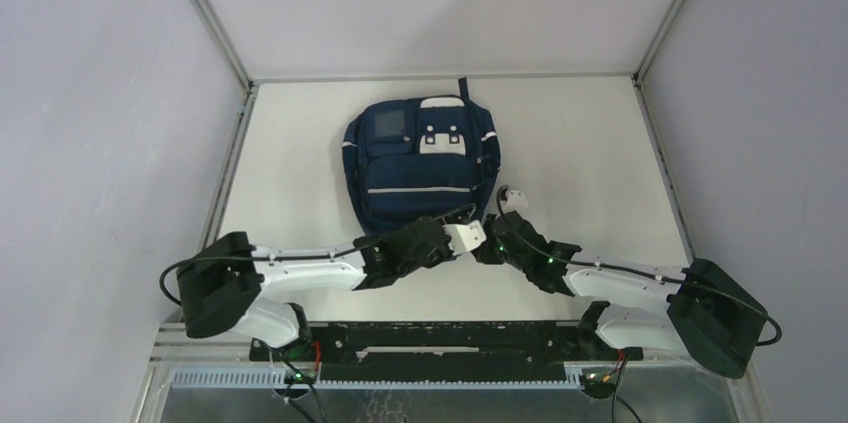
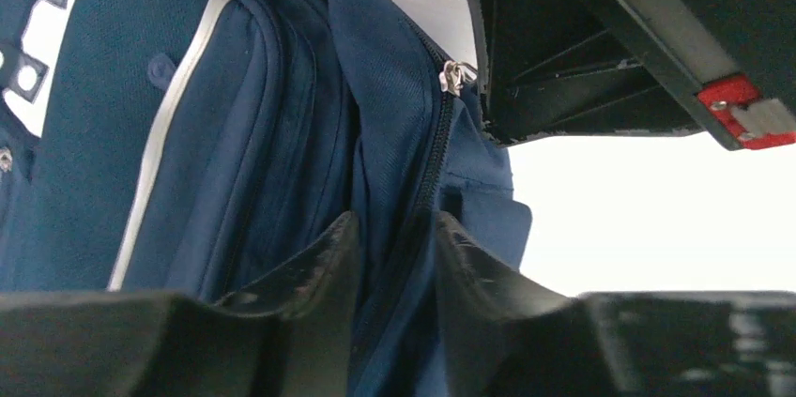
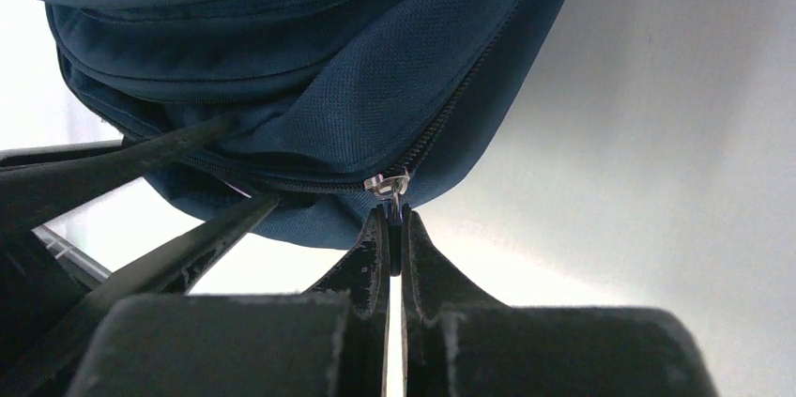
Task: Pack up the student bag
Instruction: Zip the student bag at the center of the board.
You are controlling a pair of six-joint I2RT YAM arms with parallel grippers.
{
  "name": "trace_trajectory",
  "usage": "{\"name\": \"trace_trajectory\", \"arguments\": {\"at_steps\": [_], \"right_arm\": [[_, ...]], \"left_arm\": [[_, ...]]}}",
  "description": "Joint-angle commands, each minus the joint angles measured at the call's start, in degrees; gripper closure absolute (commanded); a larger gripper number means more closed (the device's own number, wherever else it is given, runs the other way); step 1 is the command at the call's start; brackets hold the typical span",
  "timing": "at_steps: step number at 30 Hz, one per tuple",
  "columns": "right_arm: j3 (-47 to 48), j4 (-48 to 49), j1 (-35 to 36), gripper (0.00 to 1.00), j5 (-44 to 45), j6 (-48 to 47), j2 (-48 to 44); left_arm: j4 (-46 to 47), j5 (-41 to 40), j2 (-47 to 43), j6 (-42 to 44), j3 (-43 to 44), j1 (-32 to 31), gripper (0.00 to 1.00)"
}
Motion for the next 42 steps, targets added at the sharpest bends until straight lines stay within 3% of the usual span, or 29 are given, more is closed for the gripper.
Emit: {"name": "trace_trajectory", "arguments": {"at_steps": [1, 3, 4, 14, 22, 32, 39, 40, 42], "right_arm": [[-0.91, -1.81, -0.33, 1.00, 1.58, 0.06, -1.48], [-1.18, -2.09, -0.42, 1.00, 1.67, -0.04, -1.57], [-1.44, -2.08, -0.51, 1.00, 1.67, -0.10, -1.57], [-1.69, -3.44, -3.51, 1.00, 2.28, -1.93, -0.85], [-1.37, -3.40, -10.31, 1.00, -0.72, -5.70, -2.94], [2.92, 4.41, -23.32, 1.00, -6.12, -11.21, 8.22], [6.00, 5.23, -28.12, 1.00, -9.69, -12.26, 11.70], [6.00, 4.77, -28.16, 1.00, -10.09, -12.09, 11.13], [6.03, 2.91, -28.15, 0.80, -10.19, -11.70, 9.39]], "left_arm": [[4.13, -0.68, 2.08, -0.10, 2.97, 0.25, 0.77], [3.15, -0.40, 1.54, -0.43, 2.78, 0.52, 0.97], [2.86, -0.35, 0.68, -0.46, 2.26, 0.62, 1.00], [-1.39, -4.23, -19.74, -2.95, -7.95, 0.98, 1.00], [-6.70, -4.38, -34.50, -8.59, -13.52, 0.98, 1.00], [-17.17, -3.70, -45.42, -11.07, -9.53, 0.98, 1.00], [-18.63, -2.73, -44.89, -11.98, -8.22, 0.98, 1.00], [-18.03, -3.05, -44.25, -12.81, -7.87, 0.98, 0.90], [-16.93, -3.21, -42.53, -15.22, -6.37, 0.98, 0.49]]}}
